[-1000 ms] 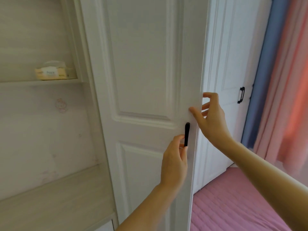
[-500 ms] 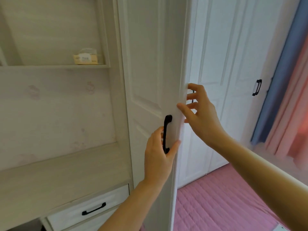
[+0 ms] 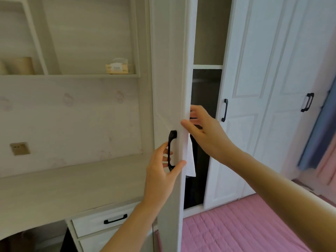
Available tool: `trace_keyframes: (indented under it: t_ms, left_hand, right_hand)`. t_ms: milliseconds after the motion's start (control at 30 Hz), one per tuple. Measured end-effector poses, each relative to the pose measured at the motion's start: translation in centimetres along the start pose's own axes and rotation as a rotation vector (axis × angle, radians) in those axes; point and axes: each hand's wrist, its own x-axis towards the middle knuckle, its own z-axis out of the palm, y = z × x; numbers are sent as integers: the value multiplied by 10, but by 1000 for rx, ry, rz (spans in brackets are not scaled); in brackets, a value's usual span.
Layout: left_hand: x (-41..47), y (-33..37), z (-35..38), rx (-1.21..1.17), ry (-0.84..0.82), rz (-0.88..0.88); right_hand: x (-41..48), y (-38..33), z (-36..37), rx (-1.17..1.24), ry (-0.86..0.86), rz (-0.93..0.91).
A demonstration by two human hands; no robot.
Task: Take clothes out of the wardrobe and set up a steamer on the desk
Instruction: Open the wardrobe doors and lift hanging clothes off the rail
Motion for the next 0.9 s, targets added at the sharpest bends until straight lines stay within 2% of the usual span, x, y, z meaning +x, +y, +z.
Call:
trace_keyframes:
  t_ms: [367, 700, 900]
  left_hand:
    - [-7, -7, -44, -38, 39, -61]
    - [-15, 1, -41, -13, 89, -73]
    - [-31, 3, -27, 93, 282, -36]
  right_hand:
    - [7, -5, 31, -82, -164, -113]
    - [6, 0, 34, -94, -167, -144]
    - [-3, 22, 11, -302, -195, -204]
